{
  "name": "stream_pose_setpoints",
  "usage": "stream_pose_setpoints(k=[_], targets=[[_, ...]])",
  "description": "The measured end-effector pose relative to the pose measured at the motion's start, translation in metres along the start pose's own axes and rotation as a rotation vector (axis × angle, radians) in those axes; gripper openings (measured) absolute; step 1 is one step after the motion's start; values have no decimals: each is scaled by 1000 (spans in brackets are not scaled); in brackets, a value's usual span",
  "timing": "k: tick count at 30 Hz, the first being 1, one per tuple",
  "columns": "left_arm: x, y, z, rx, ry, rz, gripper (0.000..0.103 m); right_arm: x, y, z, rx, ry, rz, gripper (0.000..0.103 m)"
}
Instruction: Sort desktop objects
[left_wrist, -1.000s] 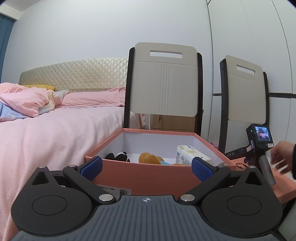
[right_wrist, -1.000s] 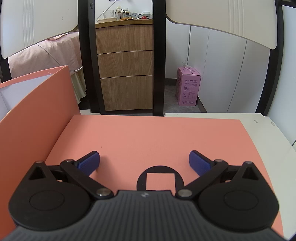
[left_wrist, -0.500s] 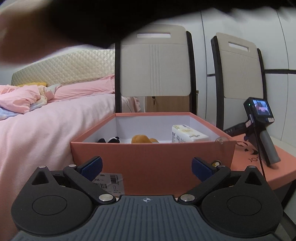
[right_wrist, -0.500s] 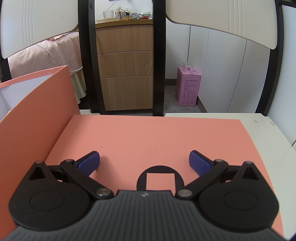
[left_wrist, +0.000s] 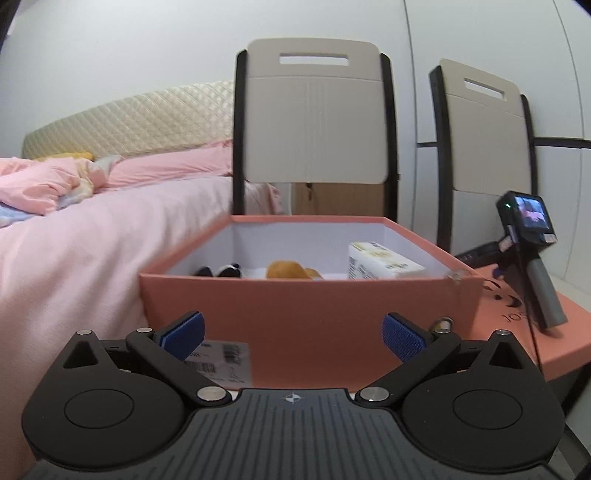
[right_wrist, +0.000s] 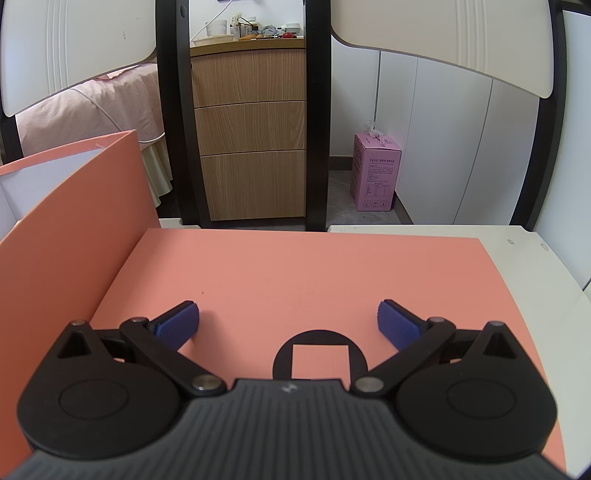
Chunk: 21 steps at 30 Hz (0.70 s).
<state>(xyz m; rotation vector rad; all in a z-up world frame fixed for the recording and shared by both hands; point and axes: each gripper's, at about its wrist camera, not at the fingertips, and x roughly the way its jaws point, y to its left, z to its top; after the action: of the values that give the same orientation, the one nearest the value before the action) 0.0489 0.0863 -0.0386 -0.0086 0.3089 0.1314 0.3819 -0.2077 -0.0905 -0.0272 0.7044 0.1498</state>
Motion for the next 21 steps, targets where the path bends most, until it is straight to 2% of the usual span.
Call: stream_pose_setpoints(k=[5, 21], targets=[[2, 6, 3, -31, 7, 11, 103, 0, 0, 0, 0, 0, 0, 103], [0, 2, 1, 10, -3, 3, 103, 0, 0, 0, 0, 0, 0, 103]])
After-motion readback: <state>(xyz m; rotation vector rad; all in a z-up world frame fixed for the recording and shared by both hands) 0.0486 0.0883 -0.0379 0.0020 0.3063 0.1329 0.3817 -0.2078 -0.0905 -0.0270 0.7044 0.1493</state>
